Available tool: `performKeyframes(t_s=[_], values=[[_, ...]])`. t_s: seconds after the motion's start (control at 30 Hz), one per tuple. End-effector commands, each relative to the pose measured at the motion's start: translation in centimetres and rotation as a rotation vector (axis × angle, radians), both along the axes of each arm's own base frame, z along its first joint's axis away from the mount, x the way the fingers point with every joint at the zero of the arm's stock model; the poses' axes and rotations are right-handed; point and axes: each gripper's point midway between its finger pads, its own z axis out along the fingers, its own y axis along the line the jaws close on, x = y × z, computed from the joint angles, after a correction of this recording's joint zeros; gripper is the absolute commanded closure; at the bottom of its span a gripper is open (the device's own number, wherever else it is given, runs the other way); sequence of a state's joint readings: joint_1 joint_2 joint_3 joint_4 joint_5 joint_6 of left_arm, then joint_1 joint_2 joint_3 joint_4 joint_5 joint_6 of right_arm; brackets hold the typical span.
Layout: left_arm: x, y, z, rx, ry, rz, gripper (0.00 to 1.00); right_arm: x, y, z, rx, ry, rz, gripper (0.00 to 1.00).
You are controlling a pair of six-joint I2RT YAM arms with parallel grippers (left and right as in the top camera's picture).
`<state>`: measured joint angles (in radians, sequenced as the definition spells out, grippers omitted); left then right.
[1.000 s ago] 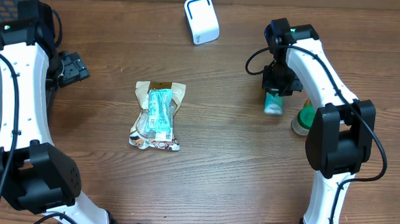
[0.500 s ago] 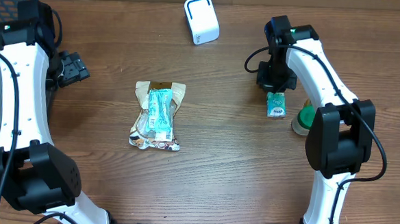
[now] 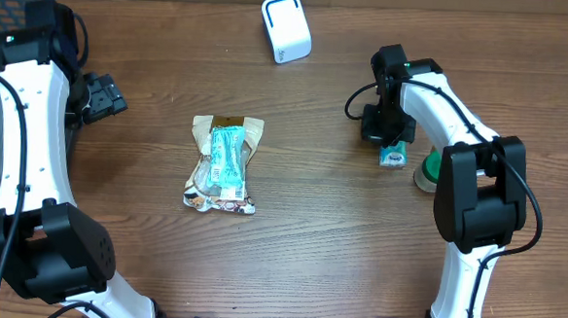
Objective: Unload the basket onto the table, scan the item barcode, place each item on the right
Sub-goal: 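Open the right gripper and lift it off the small teal pack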
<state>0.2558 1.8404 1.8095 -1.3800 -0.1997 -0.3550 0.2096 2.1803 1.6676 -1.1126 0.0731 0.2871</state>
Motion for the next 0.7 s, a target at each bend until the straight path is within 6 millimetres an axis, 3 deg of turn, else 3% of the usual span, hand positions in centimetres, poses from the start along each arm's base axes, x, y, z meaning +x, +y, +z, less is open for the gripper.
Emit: performKeyframes(t_s=[0.0, 0.17, 0.3, 0.5, 0.67], values=[[0.3, 0.3, 0.2, 0.016, 0.000, -0.016, 0.01, 0.1, -2.1, 0.4, -0.109, -0.018, -0.003, 0.96], [0.3, 0.3, 0.2, 0.016, 0.000, -0.016, 0.00, -0.1, -2.6, 0.5, -0.139, -0.011, -0.005, 0.96], [0.3, 0.3, 0.2, 0.016, 0.000, -0.016, 0.00, 0.1, -0.6, 1.7, -0.042, -0.009, 0.003, 0.93], [0.3, 0.3, 0.2, 0.016, 0.000, -0.016, 0.00, 0.8, 7.0, 6.5, 0.292, -0.043, 0.135, 0.86], [0.3, 0.3, 0.2, 0.016, 0.000, -0.016, 0.00, -0.6, 14.1, 9.0, 0.577, -0.043, 0.296, 0.73]])
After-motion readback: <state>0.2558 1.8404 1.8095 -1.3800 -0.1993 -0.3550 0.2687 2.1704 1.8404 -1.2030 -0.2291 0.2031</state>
